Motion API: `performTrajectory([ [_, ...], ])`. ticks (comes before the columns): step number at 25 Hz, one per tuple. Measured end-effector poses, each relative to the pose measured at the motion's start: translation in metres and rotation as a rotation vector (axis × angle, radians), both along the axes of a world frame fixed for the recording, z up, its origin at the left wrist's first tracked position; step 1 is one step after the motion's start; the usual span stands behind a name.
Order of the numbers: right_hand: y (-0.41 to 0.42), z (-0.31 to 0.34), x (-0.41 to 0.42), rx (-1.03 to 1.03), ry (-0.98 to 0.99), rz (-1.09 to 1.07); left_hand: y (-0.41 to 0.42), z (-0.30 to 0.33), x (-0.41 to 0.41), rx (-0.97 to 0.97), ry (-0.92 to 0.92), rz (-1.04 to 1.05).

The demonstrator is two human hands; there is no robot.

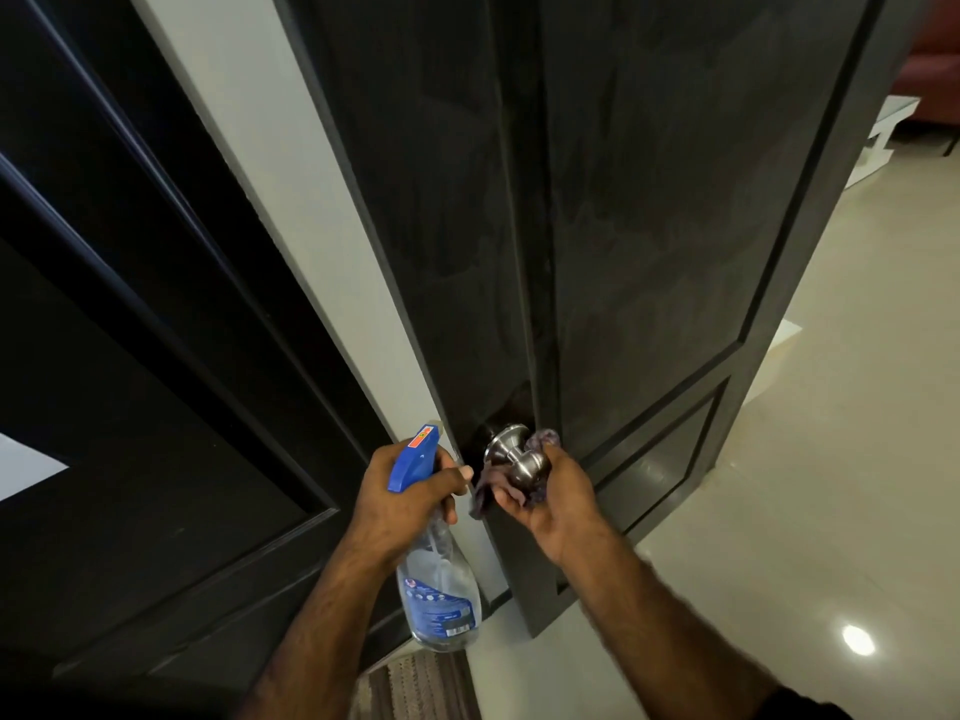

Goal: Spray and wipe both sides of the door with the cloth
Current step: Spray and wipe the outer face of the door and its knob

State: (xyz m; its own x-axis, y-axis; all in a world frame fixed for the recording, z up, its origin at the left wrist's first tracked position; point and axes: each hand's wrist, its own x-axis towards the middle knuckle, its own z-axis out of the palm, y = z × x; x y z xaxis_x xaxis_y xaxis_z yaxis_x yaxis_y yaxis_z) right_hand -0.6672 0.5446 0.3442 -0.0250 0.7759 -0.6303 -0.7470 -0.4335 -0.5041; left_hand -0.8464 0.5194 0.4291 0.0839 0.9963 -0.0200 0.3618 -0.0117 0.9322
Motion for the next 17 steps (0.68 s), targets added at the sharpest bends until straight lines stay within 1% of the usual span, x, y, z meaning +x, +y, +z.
performTrajectory([
  [1, 0.002, 0.005, 0.003, 0.109, -0.23, 0.003, 0.0, 0.0, 0.0, -0.001, -0.003, 0.012],
  [2, 0.002, 0.01, 0.005, 0.289, -0.569, 0.026, 0.0, 0.002, 0.002, 0.0, 0.0, 0.027],
  [4, 0.005, 0.011, 0.008, 0.729, -1.405, 0.12, 0.0, 0.005, 0.008, 0.011, 0.0, 0.048],
  [5, 0.006, 0.007, 0.008, 0.855, -1.717, 0.202, 0.001, 0.006, 0.012, 0.019, -0.008, 0.046],
  [6, 0.005, 0.003, 0.01, 0.933, -1.9, 0.291, 0.0, 0.009, 0.017, 0.03, -0.009, 0.039],
  [9, -0.006, -0.018, 0.015, 1.133, -2.31, 0.619, -0.002, 0.015, 0.026, 0.043, -0.014, 0.043],
  [10, -0.009, -0.024, 0.015, 1.178, -2.401, 0.695, -0.004, 0.017, 0.027, 0.039, -0.01, 0.053],
  [11, -0.012, -0.029, 0.015, 1.211, -2.441, 0.698, -0.005, 0.017, 0.027, 0.037, -0.006, 0.066],
  [12, -0.015, -0.031, 0.016, 1.214, -2.41, 0.666, -0.007, 0.018, 0.028, 0.037, -0.008, 0.078],
  [13, -0.015, -0.032, 0.016, 1.209, -2.324, 0.592, -0.008, 0.02, 0.027, 0.036, -0.016, 0.087],
  [14, -0.015, -0.029, 0.017, 1.162, -2.192, 0.496, -0.01, 0.022, 0.027, 0.034, -0.022, 0.088],
  [15, -0.011, -0.03, 0.018, 1.068, -2.014, 0.406, -0.011, 0.024, 0.026, 0.037, -0.021, 0.09],
  [16, -0.01, -0.023, 0.021, 0.957, -1.815, 0.332, -0.014, 0.026, 0.025, 0.041, -0.019, 0.093],
  [17, -0.006, -0.019, 0.023, 0.834, -1.603, 0.302, -0.016, 0.027, 0.023, 0.043, -0.022, 0.098],
])
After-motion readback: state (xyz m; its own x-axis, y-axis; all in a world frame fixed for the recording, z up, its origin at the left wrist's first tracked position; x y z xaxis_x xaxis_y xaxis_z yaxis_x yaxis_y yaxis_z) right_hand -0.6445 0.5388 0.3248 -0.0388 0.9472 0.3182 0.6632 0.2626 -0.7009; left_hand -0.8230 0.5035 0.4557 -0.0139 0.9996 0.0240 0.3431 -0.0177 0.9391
